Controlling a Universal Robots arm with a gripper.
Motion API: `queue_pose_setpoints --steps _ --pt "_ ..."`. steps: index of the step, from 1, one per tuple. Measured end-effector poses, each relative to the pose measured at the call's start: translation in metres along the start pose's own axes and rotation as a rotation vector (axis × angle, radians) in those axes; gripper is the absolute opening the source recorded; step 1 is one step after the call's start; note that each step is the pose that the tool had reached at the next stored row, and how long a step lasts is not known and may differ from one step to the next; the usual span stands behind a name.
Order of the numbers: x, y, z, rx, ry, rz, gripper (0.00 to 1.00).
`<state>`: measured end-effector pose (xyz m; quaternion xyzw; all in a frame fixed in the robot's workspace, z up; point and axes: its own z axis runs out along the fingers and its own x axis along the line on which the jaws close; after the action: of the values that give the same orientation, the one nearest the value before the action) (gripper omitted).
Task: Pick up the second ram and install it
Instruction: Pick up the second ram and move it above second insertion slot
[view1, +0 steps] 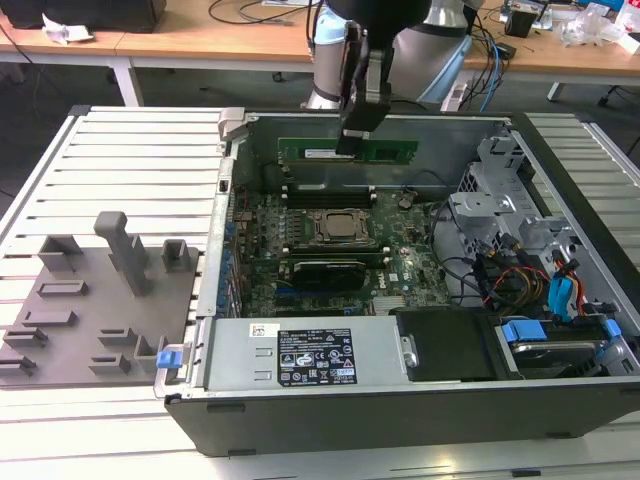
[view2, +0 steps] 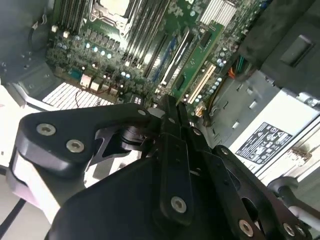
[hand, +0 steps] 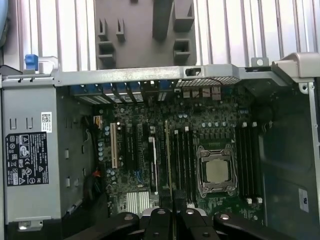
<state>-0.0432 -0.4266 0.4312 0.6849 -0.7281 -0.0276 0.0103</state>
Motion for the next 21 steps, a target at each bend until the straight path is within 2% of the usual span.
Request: queue_pose_setpoints --steps 5,9,13,15,19,21 --pt "-0.0010 -0.0159 -0.0008 -0.0002 0.0000 0.000 0.13" --pt "-0.0021 -0.0348 -0.0018 -0.0006 0.0000 0.000 0.13" --pt "-0.0036 -0.0577 -0.0028 -0.0017 -0.0003 0.000 0.13" --pt "-0.0046 -0.0579 -0.0008 -0.0021 -0.0094 0.004 0.13" --pt "-0.0102 -0.0578 0.0062 -0.0021 -0.0103 0.004 0.13" --pt "-0.0108 -0.0579 0.0090 -0.0021 -0.0103 0.004 0.13"
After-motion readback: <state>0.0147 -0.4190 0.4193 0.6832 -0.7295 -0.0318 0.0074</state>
